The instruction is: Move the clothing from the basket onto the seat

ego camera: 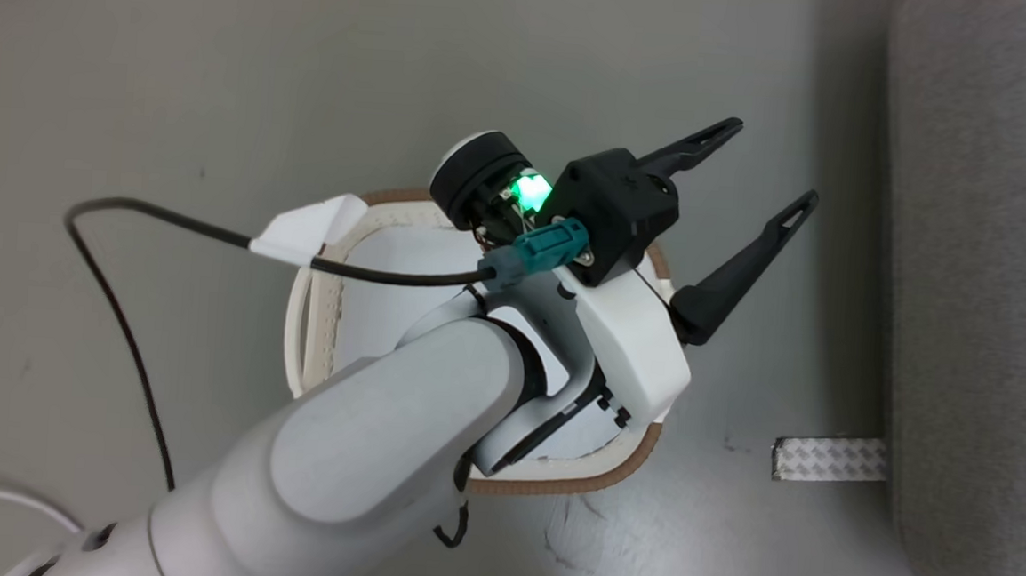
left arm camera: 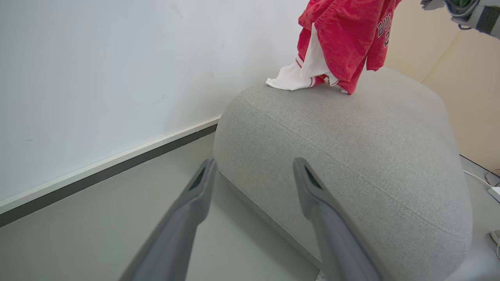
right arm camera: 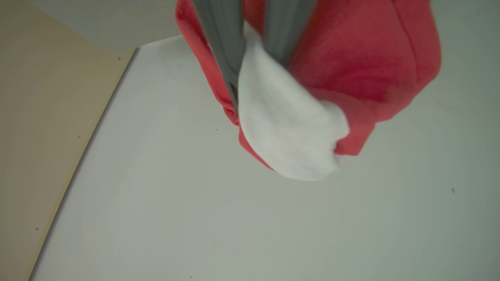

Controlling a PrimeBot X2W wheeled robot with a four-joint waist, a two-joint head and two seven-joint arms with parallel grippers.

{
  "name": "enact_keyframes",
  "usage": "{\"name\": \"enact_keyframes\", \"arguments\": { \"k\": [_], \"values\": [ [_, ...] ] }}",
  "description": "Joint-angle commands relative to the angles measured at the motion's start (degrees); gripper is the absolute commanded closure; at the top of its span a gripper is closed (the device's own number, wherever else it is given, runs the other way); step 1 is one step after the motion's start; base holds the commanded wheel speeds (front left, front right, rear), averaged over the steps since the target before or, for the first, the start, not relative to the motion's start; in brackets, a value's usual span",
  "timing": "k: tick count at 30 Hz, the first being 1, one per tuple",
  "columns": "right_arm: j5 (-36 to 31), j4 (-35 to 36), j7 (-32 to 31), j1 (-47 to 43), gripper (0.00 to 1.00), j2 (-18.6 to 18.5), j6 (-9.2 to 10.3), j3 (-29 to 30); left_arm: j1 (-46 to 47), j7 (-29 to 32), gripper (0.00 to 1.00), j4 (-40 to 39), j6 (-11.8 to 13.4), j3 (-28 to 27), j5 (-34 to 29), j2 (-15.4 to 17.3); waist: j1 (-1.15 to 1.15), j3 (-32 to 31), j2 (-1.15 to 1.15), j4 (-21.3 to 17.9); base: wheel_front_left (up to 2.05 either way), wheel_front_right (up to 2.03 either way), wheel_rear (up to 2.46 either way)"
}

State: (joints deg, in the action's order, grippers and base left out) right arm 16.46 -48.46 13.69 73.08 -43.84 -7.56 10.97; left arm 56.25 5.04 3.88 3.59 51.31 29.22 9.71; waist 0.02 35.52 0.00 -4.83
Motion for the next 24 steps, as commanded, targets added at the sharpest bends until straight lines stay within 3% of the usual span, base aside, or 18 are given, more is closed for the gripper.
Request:
{"name": "enact_keyframes", "arguments": {
  "k": [1, 7, 11, 12, 14, 15, 24],
  "values": [
    [-1.93, -2.75, 0.67, 0.28, 1.00, 0.18, 0.14, 1.96, 0.53, 0.01, 0.00, -0.06, 0.41, -0.14, -0.76, 0.53, -0.02, 2.47, 0.00, 1.70, 0.00, 0.00, 0.00],
    [-7.30, -13.31, 1.51, -5.81, 1.00, 3.04, 0.14, 9.79, -0.42, -0.22, 0.00, -0.06, 0.96, -0.20, -0.42, 1.34, -0.02, 3.23, 0.00, 2.00, 0.00, 0.00, 0.00],
    [-10.15, -15.30, 1.48, -9.70, 1.00, 6.75, 0.14, 13.35, -1.52, -0.49, 0.00, 0.24, 1.31, -0.47, 0.00, 2.34, -0.02, 2.62, 0.00, 1.21, 0.00, 0.00, 0.00],
    [-10.97, -15.20, 1.49, -10.68, 0.96, 7.53, 0.14, 13.87, -1.84, -0.62, 0.00, 0.39, 1.38, -0.52, 0.12, 2.62, -0.02, 2.24, 0.00, 0.94, 0.00, 0.00, 0.00],
    [-12.87, -15.30, 1.50, -12.45, 0.50, 8.57, 0.14, 14.22, -2.59, -0.87, 0.00, 0.64, 1.59, -0.69, 0.63, 2.98, -0.02, 1.21, 0.00, 0.36, 0.00, 0.00, 0.00],
    [-13.41, -15.03, 1.50, -13.17, 0.03, 9.22, 0.14, 14.34, -2.98, -0.86, 0.00, 0.81, 1.58, -0.74, 0.79, 3.19, -0.02, 0.56, 0.00, 0.03, 0.00, 0.00, 0.00],
    [-15.14, -7.43, 1.46, -23.51, 0.00, 16.74, 0.14, 14.37, -9.89, -3.76, 0.00, 2.99, 4.00, -3.26, 4.01, 6.13, -0.02, -8.20, 0.00, -2.80, 0.00, 0.00, 0.00]
  ]
}}
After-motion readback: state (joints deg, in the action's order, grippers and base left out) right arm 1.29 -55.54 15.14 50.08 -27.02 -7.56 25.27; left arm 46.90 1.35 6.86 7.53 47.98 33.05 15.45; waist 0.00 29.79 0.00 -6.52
